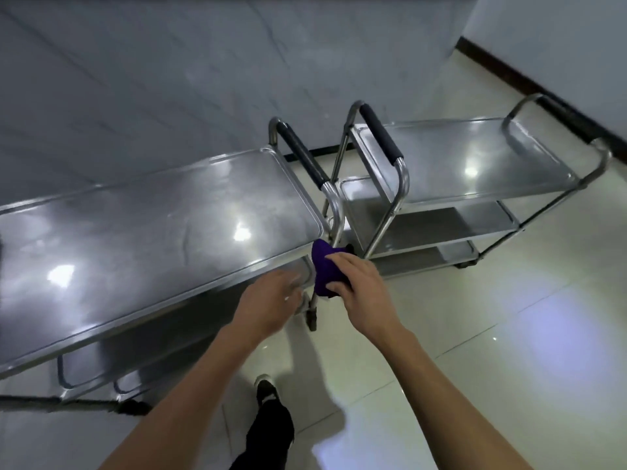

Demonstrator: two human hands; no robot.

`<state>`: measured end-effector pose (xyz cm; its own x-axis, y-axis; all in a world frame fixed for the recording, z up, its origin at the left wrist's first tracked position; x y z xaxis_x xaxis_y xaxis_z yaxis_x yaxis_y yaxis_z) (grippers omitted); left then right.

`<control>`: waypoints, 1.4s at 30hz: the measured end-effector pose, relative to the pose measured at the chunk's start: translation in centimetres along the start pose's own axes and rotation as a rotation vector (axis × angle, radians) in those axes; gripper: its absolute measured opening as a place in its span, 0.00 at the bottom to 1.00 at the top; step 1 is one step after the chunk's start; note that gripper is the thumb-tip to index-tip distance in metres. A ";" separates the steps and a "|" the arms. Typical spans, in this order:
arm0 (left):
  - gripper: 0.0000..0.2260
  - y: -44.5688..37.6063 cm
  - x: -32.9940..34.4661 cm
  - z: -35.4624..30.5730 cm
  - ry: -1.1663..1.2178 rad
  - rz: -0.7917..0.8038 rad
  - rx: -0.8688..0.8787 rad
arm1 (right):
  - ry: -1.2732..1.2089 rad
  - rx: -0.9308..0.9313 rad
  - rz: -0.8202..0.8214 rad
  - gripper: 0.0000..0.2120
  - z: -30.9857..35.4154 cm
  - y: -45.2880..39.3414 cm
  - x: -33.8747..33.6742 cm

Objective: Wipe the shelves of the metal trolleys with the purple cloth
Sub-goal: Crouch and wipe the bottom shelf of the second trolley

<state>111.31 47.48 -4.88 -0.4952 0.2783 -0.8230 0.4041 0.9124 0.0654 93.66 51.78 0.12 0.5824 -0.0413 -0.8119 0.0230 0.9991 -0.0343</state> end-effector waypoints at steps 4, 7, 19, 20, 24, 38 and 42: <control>0.07 -6.8 -0.7 0.7 0.093 0.016 -0.024 | 0.005 0.007 0.019 0.22 -0.4 -6.6 -0.3; 0.13 -11.5 -2.0 0.9 0.169 -0.031 -0.032 | -0.003 -0.003 0.025 0.23 -0.2 -11.5 -1.3; 0.22 -26.2 -6.5 2.7 0.368 -0.184 -0.171 | -0.102 -0.114 0.159 0.23 -1.8 -27.6 -2.2; 0.22 -27.1 -6.7 2.9 0.376 -0.220 -0.184 | -0.096 -0.137 0.185 0.23 -2.1 -29.0 -2.0; 0.19 -29.5 -7.7 3.7 0.367 -0.378 -0.288 | -0.168 -0.245 0.302 0.23 -2.7 -33.5 -1.1; 0.12 -33.2 -10.0 4.9 -0.057 -0.537 -0.417 | -0.272 -0.383 0.297 0.18 -3.8 -40.6 0.0; 0.12 -36.1 -8.5 3.9 -0.111 -0.460 -0.369 | -0.210 -0.315 0.255 0.18 -6.3 -41.2 -1.3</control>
<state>103.91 10.96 -2.45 -0.4648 -0.1844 -0.8660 -0.1362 0.9813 -0.1358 86.82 10.63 -1.09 0.6905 0.2396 -0.6825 -0.3717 0.9270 -0.0506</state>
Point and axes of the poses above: each hand's wrist, its own y-axis away from the middle knuckle, its own x-axis out of the palm, z = x × y, the point moved 5 cm from there along -y, towards the middle knuckle, and after that the axes turned 2 degrees about x, right-handed, at the moved point
